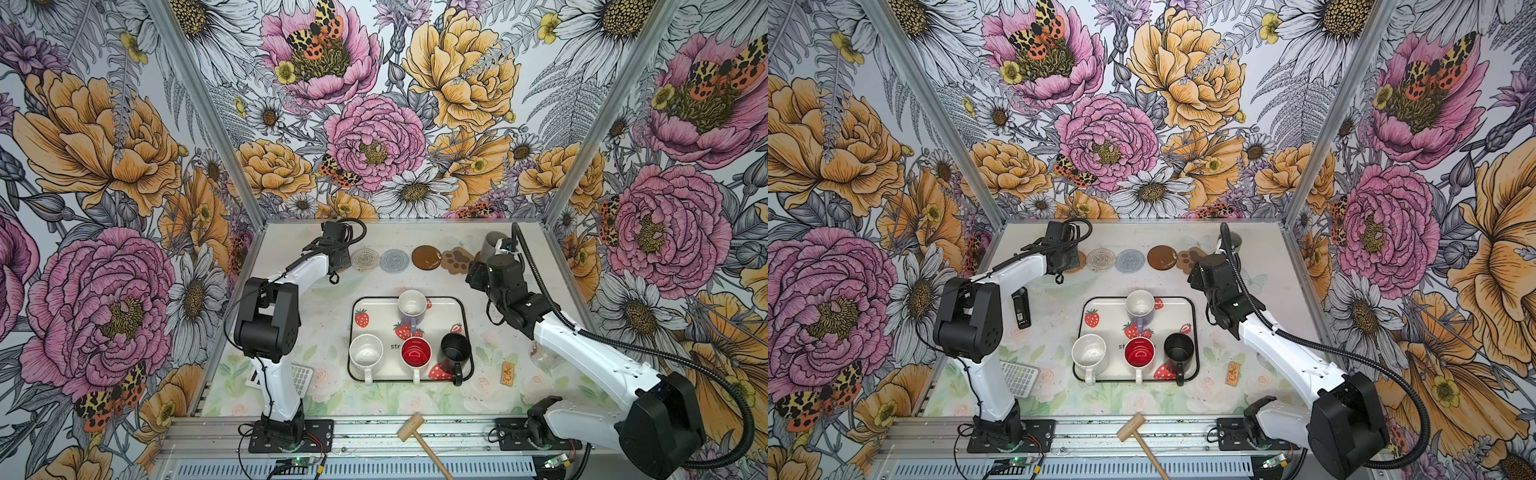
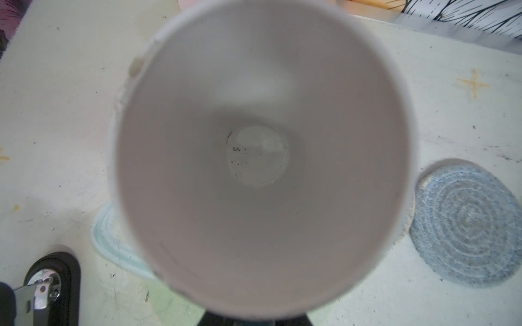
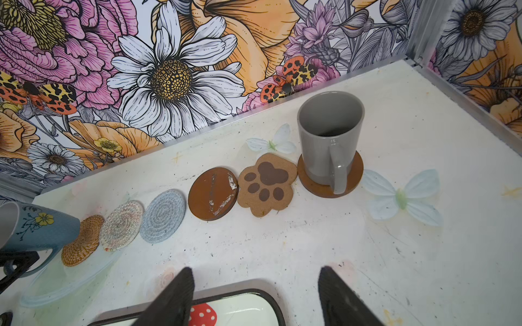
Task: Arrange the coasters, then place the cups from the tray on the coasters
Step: 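Lower the blue-handled white mug with the left gripper onto the wicker coaster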
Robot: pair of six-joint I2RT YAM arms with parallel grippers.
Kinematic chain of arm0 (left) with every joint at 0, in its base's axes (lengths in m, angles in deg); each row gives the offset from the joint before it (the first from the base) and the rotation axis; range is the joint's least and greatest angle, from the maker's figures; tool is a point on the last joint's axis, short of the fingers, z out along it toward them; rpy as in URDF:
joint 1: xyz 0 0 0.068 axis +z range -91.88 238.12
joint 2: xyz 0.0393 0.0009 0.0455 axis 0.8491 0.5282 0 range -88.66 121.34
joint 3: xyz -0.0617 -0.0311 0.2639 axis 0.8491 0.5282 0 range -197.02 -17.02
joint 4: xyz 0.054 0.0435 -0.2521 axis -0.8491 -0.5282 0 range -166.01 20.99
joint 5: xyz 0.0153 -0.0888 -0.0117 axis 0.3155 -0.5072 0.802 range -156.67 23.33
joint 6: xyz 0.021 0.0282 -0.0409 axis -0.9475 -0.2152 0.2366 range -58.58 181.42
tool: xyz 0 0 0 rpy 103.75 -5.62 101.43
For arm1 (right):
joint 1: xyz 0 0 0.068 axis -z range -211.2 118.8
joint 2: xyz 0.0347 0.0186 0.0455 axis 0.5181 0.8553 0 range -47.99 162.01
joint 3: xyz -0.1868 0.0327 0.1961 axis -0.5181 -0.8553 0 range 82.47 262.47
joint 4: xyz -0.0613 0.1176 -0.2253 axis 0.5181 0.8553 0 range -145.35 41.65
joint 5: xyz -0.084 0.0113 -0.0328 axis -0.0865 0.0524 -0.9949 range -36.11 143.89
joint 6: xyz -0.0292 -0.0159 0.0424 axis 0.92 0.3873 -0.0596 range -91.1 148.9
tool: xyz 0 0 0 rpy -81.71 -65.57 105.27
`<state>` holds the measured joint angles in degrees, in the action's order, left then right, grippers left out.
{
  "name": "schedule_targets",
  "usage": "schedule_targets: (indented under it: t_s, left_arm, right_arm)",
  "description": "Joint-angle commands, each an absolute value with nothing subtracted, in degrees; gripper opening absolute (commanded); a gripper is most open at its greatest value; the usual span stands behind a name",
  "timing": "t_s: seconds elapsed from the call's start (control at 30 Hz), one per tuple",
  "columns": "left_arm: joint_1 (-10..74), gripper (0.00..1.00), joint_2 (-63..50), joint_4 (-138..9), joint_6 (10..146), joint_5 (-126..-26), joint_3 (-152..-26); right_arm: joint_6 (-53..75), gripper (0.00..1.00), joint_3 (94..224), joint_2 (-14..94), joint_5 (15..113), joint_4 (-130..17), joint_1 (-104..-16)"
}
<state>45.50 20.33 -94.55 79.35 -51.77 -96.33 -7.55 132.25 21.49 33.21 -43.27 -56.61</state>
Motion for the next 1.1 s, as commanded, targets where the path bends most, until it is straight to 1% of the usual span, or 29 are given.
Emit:
schedule_targets:
  t_s: [0.0,1.07]
  left_arm:
    - [45.6,0.0,20.2,-90.3,78.5,-52.3,-96.0]
    - [45.6,0.0,21.9,-90.4,77.9,-52.5,-94.3]
  right_arm:
    - [-7.4,0.72,134.3,22.0,33.7,-44.2,-56.3]
    - [-7.6,0.72,134.1,21.7,34.2,-44.3,-56.3]
